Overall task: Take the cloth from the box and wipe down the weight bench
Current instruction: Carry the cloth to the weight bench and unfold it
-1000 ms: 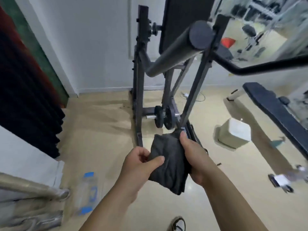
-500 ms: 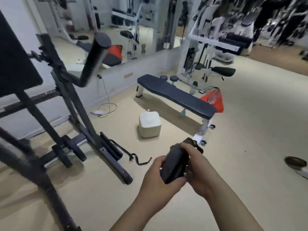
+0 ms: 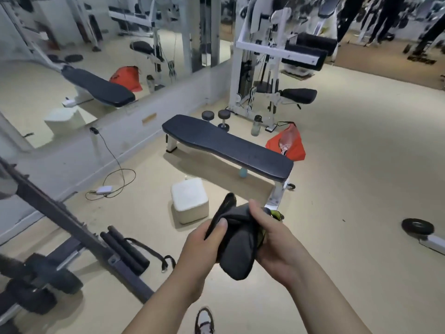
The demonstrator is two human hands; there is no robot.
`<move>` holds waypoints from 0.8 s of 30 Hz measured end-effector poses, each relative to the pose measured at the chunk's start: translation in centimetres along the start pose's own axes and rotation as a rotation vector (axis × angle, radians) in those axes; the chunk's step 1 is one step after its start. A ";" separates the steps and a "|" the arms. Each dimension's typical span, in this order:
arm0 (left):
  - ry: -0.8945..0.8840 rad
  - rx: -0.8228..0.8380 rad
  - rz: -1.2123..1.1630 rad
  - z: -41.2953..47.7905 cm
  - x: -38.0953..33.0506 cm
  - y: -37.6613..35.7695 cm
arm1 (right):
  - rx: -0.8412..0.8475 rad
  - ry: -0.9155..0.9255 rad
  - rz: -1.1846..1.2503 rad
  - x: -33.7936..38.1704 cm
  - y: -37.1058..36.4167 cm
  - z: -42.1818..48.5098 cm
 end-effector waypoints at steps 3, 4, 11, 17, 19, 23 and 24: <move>0.036 0.128 -0.069 7.4 -1.7 -2.2 | -0.019 0.123 -0.055 5.8 2.0 4.0; 0.030 0.175 -0.081 9.7 -2.5 -3.0 | -0.016 0.156 -0.061 7.6 2.6 5.3; 0.020 0.311 0.079 24.9 -5.5 -7.3 | -0.081 0.201 -0.121 18.6 6.5 13.4; 0.146 0.114 0.121 37.5 -6.3 -8.5 | -0.131 0.100 -0.070 27.7 8.5 24.4; 0.195 0.003 0.051 40.9 -7.0 -7.8 | -0.146 0.047 -0.105 31.1 8.6 28.5; 0.218 -0.274 -0.041 46.2 -7.9 -3.8 | -0.152 -0.025 -0.292 36.3 6.7 37.5; 0.229 -0.347 -0.060 47.3 -7.9 -2.4 | -0.146 -0.037 -0.329 37.4 5.7 39.4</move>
Point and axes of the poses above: each hand's wrist, its own z-axis towards the middle knuckle, its own y-axis out of the back of the hand, x = y × z, the point moved 5 cm from there along z, towards the middle knuckle, and after that the axes turned 11 degrees about -y, right-handed, at the moved point
